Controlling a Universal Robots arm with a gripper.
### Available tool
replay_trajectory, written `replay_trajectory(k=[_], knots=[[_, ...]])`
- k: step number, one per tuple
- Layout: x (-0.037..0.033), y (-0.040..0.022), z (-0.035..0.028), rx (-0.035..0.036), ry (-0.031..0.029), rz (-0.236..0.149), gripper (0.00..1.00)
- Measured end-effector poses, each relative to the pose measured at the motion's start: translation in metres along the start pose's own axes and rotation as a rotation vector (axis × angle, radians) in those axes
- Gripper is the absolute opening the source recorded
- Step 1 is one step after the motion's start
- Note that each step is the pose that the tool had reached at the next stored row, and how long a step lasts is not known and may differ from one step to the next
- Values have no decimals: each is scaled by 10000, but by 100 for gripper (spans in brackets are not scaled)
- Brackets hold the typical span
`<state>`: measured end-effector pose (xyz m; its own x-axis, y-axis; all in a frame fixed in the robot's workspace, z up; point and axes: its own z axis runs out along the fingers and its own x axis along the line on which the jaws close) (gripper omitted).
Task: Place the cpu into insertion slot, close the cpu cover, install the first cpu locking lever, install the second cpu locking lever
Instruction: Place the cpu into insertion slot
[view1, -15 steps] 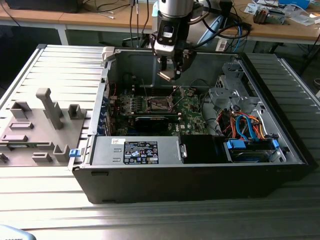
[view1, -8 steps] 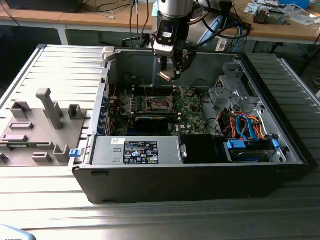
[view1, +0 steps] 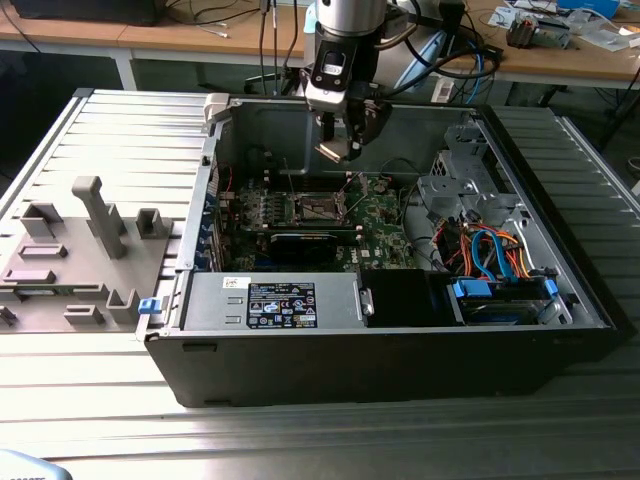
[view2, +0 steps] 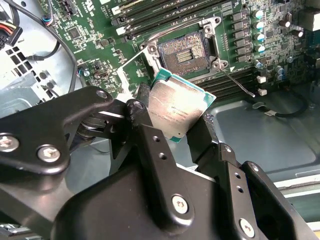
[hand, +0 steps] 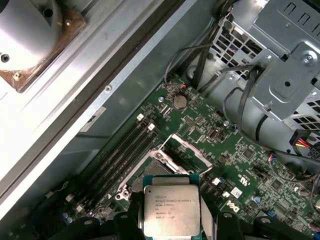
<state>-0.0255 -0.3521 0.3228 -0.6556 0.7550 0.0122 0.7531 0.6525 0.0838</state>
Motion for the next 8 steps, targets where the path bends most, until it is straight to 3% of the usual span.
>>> replay_trajectory(k=[8], knots=[[0,0,5,-3,-21,247,55]])
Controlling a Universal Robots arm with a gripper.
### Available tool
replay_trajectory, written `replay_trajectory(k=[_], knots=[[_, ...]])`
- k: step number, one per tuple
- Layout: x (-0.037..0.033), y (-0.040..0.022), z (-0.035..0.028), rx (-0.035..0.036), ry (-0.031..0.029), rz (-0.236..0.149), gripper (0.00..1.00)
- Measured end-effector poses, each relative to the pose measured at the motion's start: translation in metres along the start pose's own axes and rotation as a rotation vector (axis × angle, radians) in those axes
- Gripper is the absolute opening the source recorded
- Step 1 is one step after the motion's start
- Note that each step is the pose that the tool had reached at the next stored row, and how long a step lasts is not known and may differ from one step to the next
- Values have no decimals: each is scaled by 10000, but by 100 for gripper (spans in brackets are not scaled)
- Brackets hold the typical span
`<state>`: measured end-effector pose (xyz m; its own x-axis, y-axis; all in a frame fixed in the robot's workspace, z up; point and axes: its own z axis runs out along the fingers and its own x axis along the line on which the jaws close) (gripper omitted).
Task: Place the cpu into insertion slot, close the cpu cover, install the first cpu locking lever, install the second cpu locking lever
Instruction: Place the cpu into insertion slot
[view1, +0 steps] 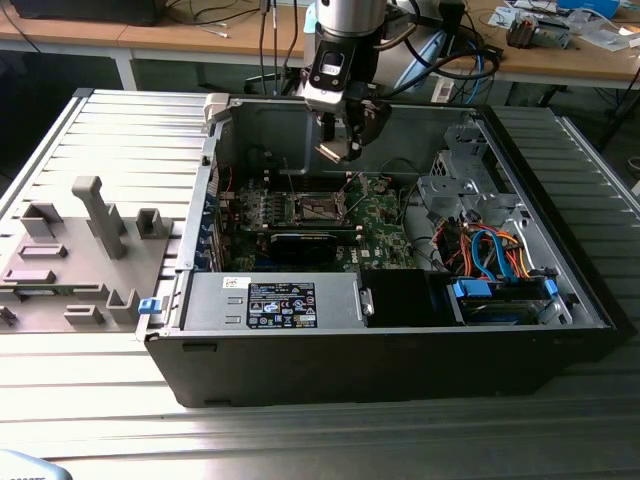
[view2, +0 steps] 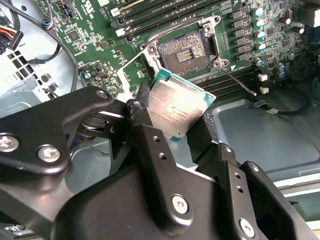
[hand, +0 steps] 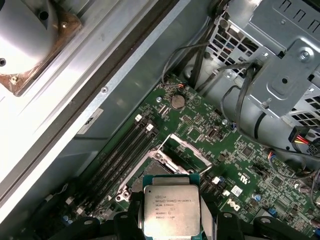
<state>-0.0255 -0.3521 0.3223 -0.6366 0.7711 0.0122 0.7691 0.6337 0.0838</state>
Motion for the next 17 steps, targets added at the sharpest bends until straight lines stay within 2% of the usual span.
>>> replay_trajectory(k=[17], knots=[[0,-1,10,-7,-48,571,55]])
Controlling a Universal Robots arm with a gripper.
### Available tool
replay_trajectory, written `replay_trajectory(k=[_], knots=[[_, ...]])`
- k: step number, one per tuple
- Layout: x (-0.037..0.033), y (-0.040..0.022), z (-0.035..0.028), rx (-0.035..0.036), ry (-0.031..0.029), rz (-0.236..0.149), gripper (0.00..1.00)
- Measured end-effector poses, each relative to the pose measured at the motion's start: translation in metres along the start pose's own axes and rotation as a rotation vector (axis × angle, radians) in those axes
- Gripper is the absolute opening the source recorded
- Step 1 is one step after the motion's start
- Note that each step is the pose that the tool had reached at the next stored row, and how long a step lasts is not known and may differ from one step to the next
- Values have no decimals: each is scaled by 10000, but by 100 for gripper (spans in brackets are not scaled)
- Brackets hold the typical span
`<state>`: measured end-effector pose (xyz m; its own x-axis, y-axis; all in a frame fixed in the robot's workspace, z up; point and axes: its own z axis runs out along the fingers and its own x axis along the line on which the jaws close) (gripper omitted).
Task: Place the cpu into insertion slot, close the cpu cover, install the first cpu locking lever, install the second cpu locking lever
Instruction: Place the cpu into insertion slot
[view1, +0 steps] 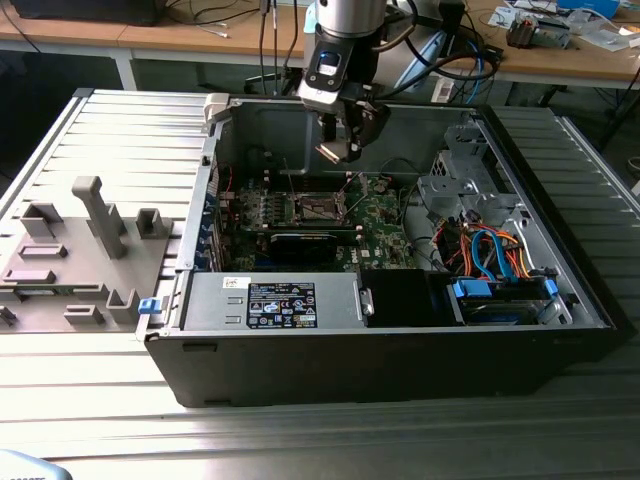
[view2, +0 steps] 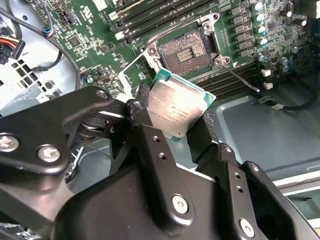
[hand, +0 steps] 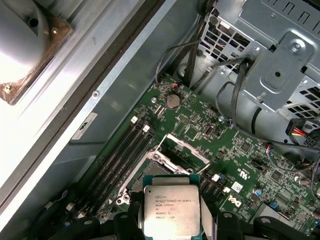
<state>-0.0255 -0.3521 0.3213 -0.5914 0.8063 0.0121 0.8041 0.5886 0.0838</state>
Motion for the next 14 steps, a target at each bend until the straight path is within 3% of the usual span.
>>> replay_trajectory(k=[14], knots=[[0,-1,8,-5,-35,414,55]])
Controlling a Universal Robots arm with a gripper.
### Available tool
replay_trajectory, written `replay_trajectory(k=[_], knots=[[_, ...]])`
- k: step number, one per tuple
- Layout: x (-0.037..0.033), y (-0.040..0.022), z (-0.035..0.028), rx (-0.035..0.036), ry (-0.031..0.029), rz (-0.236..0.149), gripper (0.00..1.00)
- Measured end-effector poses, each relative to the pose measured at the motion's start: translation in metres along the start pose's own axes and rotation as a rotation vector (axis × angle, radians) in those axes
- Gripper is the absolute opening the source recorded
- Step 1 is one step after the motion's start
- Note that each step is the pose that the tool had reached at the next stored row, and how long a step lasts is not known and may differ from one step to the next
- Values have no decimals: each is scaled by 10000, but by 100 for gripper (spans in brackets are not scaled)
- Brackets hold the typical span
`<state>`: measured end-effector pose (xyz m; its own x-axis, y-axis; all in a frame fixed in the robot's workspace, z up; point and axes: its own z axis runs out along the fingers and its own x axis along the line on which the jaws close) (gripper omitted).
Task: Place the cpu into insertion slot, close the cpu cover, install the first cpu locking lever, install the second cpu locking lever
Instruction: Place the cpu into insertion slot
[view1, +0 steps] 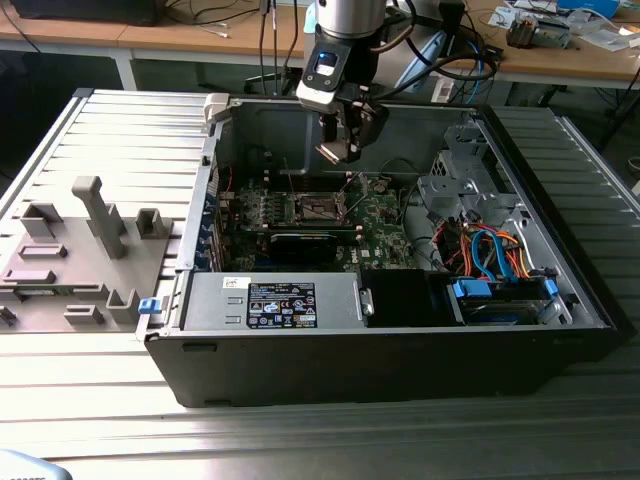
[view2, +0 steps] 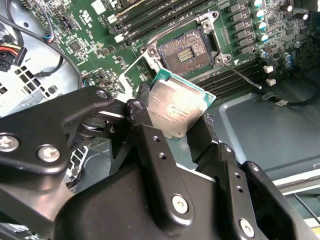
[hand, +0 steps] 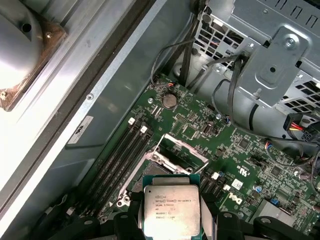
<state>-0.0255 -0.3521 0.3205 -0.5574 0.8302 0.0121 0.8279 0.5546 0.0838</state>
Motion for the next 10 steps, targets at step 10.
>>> replay_trajectory(k=[10], knots=[[0,0,6,-4,-30,349,55]])
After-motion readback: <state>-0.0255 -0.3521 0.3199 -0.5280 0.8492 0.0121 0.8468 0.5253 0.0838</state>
